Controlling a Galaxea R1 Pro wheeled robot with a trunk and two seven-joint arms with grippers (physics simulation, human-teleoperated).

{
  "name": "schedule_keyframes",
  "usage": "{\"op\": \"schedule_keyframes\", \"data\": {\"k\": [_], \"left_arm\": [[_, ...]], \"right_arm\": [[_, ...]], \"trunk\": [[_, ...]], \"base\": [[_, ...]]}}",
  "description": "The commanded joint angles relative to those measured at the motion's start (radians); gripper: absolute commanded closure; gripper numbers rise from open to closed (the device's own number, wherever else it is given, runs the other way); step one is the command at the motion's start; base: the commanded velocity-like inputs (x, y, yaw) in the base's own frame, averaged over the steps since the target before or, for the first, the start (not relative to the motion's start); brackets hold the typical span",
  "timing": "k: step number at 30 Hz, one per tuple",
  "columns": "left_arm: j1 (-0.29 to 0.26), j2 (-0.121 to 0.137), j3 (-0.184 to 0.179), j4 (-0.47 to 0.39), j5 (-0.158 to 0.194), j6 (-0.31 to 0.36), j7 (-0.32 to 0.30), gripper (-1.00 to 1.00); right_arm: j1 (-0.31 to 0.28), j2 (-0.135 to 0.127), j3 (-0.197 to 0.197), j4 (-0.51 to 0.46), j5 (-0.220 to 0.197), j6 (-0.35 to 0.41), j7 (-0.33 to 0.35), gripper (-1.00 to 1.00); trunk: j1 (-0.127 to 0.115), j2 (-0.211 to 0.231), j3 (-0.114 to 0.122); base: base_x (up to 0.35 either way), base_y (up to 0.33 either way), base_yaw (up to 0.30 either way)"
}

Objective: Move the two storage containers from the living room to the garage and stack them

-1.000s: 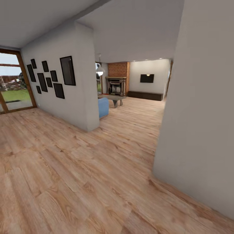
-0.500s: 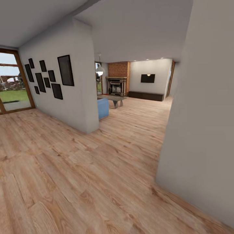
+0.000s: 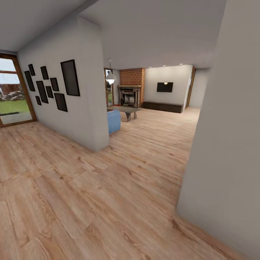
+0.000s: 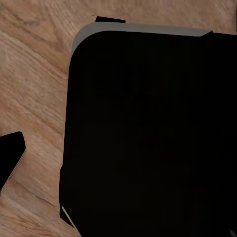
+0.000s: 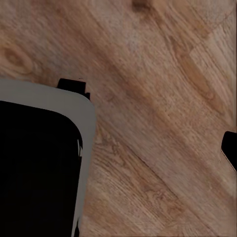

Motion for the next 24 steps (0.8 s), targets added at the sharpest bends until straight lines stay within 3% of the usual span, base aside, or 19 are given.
{"op": "schedule_keyframes", "data": {"k": [1,9,17,24], "left_arm": [[0.000,0.000,0.000,0.000,0.008,-0.003,0.001,-1.00],[0.000,0.000,0.000,0.000,0.008,-0.003,0.001,-1.00],[0.000,0.000,0.000,0.000,0.008,-0.003,0.001,-1.00],[0.000,0.000,0.000,0.000,0.008,-0.002,0.001,-1.00]], "right_arm": [[0.000,-0.001,0.008,-0.003,-0.008,-0.002,-0.005,-1.00],[0.000,-0.001,0.008,-0.003,-0.009,-0.002,-0.005,-1.00],[0.000,-0.001,0.008,-0.003,-0.009,-0.003,-0.005,-1.00],[0.000,-0.001,0.007,-0.003,-0.009,-0.003,-0.005,-1.00]], "trunk": [[0.001,0.000,-0.001],[0.001,0.000,-0.001],[0.001,0.000,-0.001],[0.001,0.000,-0.001]], "base": [[0.322,0.000,0.000],[0.322,0.000,0.010],[0.322,0.000,0.207],[0.322,0.000,0.046]]}}
